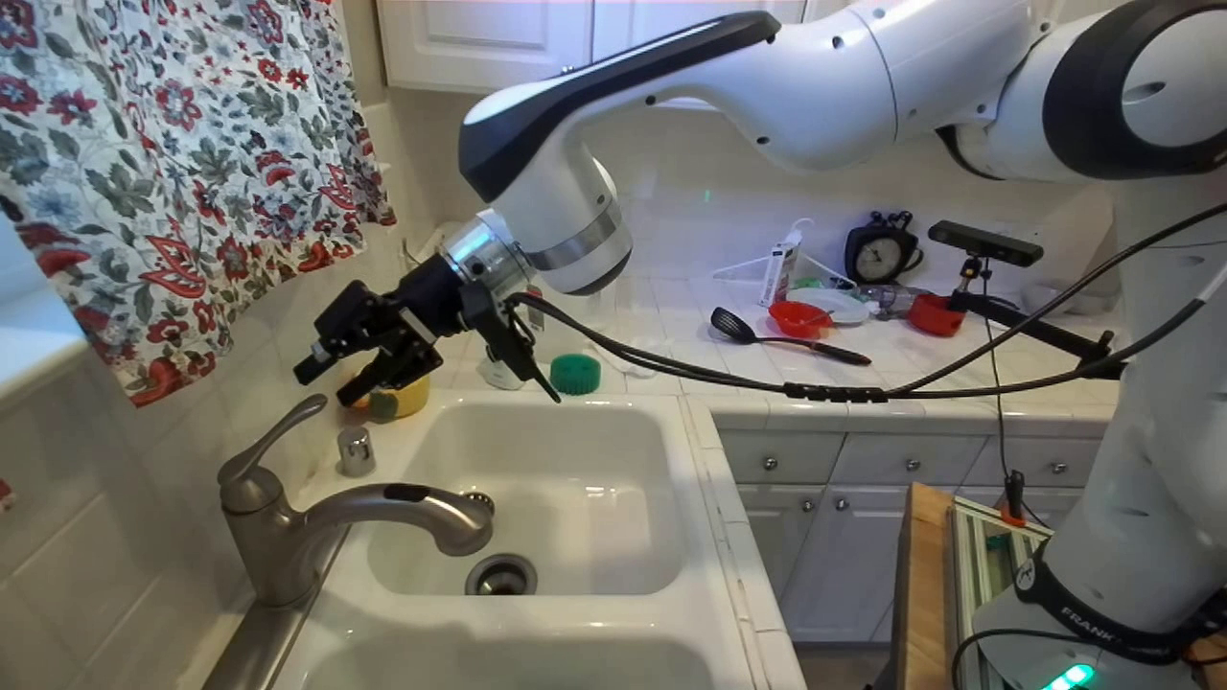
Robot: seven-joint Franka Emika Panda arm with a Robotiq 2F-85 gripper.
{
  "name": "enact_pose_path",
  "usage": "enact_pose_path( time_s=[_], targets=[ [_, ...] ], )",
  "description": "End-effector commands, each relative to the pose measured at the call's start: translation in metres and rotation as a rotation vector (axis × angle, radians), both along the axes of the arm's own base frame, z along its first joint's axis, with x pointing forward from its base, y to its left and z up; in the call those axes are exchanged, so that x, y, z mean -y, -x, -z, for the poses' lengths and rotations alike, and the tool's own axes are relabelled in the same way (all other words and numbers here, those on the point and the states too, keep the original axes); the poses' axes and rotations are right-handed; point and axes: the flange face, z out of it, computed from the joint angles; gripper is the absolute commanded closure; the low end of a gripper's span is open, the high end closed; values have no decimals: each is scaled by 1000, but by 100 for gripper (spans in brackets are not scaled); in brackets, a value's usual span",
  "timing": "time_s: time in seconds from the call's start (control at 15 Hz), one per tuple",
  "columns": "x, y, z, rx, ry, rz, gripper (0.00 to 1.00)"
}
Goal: Move the tap nozzle to the right then open it
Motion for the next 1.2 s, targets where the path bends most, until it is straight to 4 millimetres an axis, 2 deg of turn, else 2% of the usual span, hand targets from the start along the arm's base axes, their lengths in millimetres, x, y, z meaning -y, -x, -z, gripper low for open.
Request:
enact_pose_path(
  time_s=[0.0, 0.2, 0.27, 0.33, 0.4, 0.53, 0.67, 0.73, 0.87, 1.13],
  targets=[
    [-10, -8, 4, -36, -39, 7, 41],
    [-13, -9, 6, -43, -40, 13, 45],
    [-13, -10, 6, -41, -44, 14, 49],
    [-13, -11, 6, -35, -47, 18, 59],
    [-13, -11, 5, -33, -48, 20, 60],
    [-13, -13, 4, -28, -56, 22, 71],
    [-13, -14, 4, -30, -68, 26, 79],
    [-12, -15, 6, -35, -74, 29, 76],
    [-12, -16, 6, -39, -87, 30, 80],
    [-18, -15, 2, -26, -97, 18, 80]
  ],
)
